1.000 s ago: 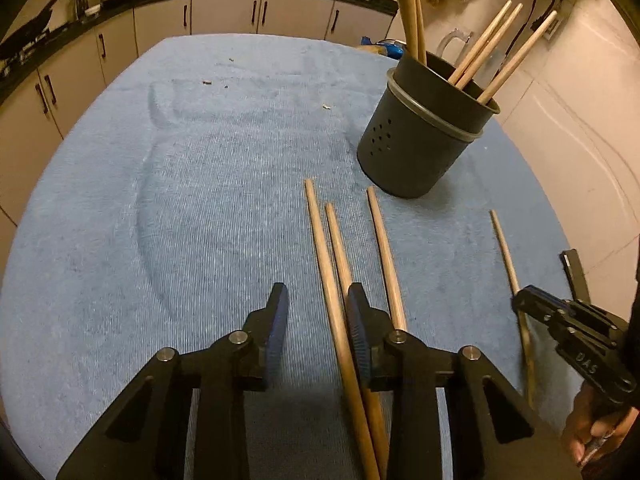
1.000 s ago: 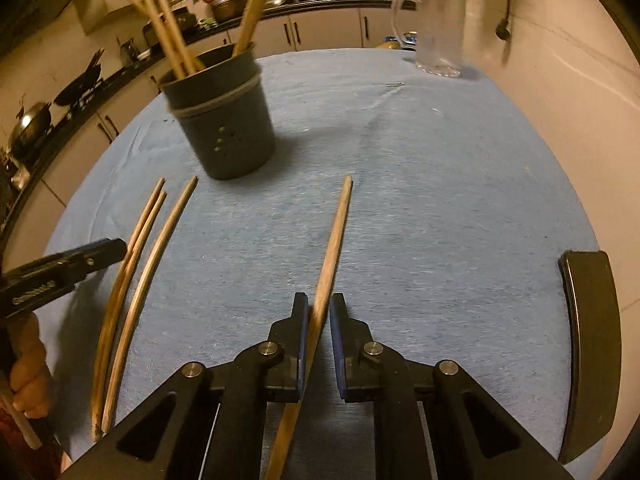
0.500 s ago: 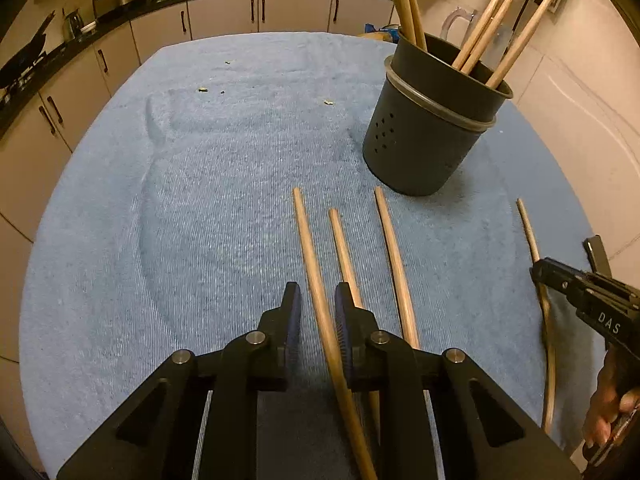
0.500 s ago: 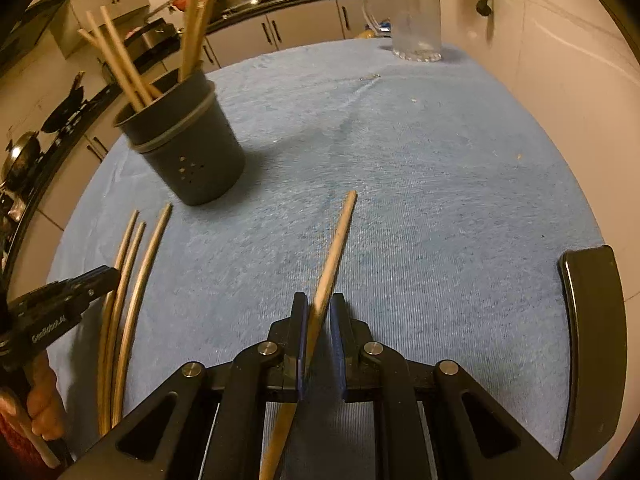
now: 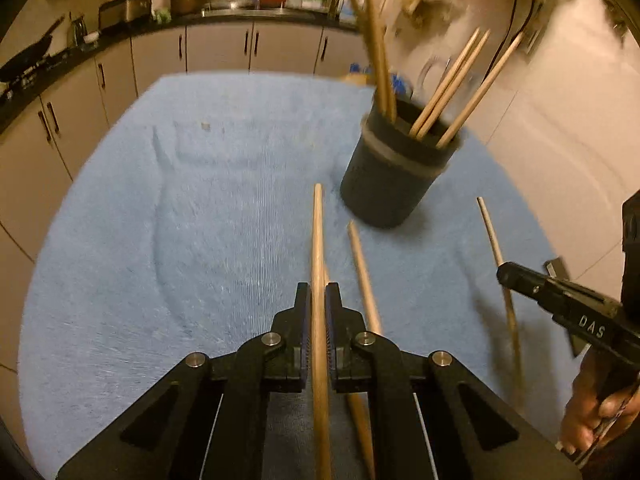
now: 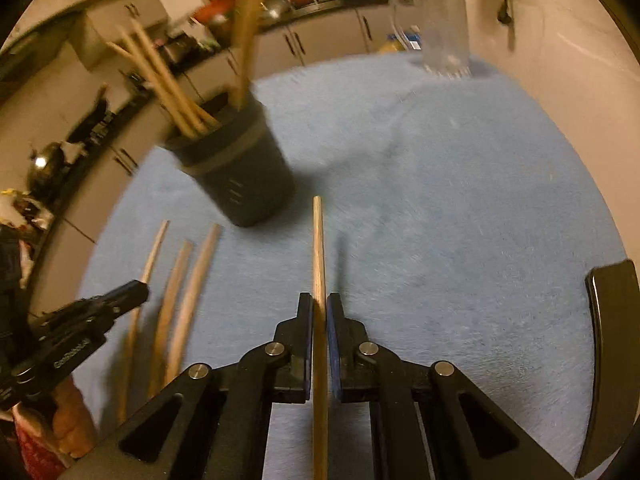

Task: Organize utensils
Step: 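Raise the left tool's chopstick upright over the cup while the right tool carries its own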

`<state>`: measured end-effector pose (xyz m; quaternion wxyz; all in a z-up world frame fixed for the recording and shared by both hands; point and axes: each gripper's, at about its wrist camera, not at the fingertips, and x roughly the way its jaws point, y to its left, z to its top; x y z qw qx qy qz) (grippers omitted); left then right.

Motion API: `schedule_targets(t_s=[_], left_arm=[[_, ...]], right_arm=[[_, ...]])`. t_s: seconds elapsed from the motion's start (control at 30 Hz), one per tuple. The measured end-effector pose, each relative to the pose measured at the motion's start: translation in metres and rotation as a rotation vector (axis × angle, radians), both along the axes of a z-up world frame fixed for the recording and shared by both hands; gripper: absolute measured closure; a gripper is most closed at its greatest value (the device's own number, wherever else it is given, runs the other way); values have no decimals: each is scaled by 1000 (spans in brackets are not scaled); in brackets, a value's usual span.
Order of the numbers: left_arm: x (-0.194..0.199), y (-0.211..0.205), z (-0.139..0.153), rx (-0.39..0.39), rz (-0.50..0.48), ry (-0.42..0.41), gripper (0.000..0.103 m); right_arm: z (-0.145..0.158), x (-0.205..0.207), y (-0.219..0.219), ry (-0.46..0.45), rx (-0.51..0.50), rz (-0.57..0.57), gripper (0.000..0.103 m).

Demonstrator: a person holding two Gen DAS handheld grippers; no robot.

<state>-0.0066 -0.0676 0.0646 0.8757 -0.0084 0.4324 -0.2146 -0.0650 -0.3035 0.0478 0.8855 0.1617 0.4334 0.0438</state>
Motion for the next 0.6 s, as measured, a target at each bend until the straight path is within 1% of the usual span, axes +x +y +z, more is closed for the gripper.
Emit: schedule_targets(t_s=[0.1, 0.23, 0.37, 0.6], left_arm=[[-12, 6, 22, -38, 4, -66, 96], [-25, 9, 46, -76, 5, -142, 96], [-37, 13, 62, -95, -3, -186, 96], [-49, 10, 78, -107, -14, -216, 96]], right_arm=[[21, -11, 7, -92, 0, 21, 95], [46, -32, 12, -218, 14, 21, 95], [59, -42, 12, -281, 21, 9, 95], [73, -55, 11, -343, 27, -9, 95]])
